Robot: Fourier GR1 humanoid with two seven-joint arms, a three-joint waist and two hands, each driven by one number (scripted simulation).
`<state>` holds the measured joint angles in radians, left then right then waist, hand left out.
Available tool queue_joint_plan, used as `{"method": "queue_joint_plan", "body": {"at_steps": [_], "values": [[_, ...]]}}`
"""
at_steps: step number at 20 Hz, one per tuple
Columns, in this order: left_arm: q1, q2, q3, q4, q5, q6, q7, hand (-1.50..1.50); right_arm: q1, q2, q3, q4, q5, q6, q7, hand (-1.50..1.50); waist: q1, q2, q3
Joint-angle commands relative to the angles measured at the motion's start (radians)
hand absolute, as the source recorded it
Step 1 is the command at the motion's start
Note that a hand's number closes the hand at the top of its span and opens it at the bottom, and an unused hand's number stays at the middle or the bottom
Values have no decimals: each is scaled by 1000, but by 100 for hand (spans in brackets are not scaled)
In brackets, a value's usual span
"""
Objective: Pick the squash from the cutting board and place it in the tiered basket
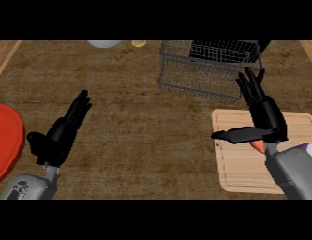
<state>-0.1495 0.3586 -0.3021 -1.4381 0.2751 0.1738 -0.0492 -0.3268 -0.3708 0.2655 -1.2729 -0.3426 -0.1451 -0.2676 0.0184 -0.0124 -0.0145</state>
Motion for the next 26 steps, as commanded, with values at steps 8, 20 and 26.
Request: {"method": "queue_joint_plan", "body": {"at_steps": [8,20,26], "values": [[65,-49,-19,41,-25,-51,-74,0,-90,-267,33,-58,225,50,189,-150,-26,3,11],[54,-30,24,83,-6,-96,-110,0,-164,-668,286,-354,462,481,667,-150,-41,0,10],[-28,-57,51,123,-30,-101,-63,0,-125,-639,215,-563,410,572,931,-150,-31,9,14]]}}
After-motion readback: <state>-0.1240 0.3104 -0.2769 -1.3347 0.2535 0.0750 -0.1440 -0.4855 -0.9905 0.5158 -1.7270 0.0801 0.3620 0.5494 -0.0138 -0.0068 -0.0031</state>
